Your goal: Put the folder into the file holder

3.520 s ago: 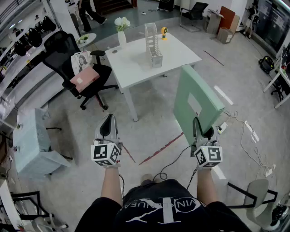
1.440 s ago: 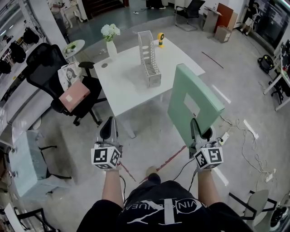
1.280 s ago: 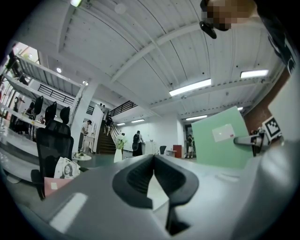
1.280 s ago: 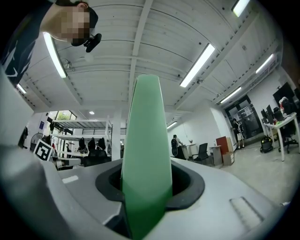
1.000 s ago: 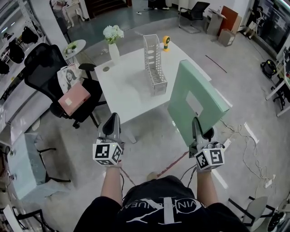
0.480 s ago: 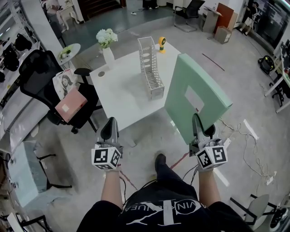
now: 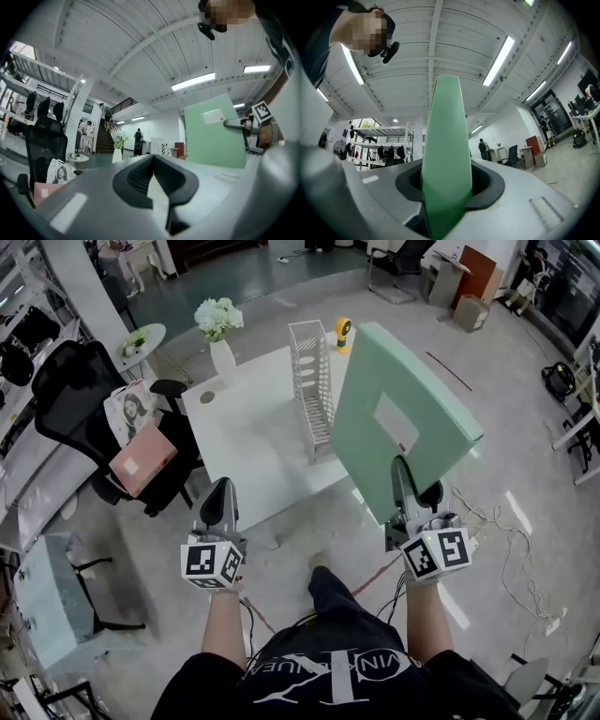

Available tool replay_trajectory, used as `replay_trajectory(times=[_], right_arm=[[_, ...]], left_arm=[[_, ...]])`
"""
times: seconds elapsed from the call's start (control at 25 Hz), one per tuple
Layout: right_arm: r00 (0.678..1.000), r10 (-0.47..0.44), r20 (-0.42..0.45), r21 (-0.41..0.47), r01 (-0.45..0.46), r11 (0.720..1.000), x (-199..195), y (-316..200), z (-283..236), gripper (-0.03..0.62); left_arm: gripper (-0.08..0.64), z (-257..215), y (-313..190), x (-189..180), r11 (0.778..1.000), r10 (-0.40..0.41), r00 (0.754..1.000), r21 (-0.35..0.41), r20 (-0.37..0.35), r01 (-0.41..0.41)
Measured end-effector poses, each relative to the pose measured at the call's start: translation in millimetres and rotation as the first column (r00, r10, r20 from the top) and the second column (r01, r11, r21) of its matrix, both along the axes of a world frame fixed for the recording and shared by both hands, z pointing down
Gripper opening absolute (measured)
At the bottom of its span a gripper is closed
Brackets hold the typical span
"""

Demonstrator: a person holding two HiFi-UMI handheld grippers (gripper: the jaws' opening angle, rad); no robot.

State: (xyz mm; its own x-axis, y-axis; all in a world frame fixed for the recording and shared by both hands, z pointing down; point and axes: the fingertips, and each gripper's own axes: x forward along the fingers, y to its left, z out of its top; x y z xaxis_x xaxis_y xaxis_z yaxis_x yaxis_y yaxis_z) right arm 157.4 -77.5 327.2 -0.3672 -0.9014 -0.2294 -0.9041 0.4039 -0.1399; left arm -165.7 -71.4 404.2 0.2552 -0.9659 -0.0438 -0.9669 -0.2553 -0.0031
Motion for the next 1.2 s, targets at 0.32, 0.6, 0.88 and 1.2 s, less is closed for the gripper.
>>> replay_trajectory(times=[0.32, 0.6, 0.88, 1.2], right_arm=[[1.0, -0.016, -0.008, 0.019, 0.016, 1.0, -19, -78, -15, 0.175], [0.999, 0.01, -0.045, 0.01, -0.01, 1.0, -44, -134, -20, 0.175], [0.999, 0.029, -0.036, -0.001, -0.029, 1.0, -65, -176, -18, 0.175], [0.998, 0.024, -0.059, 0.001, -0.024, 1.0, -83, -206, -14, 0.175]], left_arm=[[0.0, -7, -68, 0, 1.0, -0.007, 1.0, 0.008, 0.003, 0.007], [0.0, -12, -105, -6, 1.0, -0.026, 1.0, 0.016, -0.005, 0.026], [0.0, -10, -128, -12, 0.999, -0.053, 0.999, 0.011, 0.0, 0.053], [0.0, -4, -153, -21, 0.997, -0.075, 0.997, -0.004, 0.003, 0.075]])
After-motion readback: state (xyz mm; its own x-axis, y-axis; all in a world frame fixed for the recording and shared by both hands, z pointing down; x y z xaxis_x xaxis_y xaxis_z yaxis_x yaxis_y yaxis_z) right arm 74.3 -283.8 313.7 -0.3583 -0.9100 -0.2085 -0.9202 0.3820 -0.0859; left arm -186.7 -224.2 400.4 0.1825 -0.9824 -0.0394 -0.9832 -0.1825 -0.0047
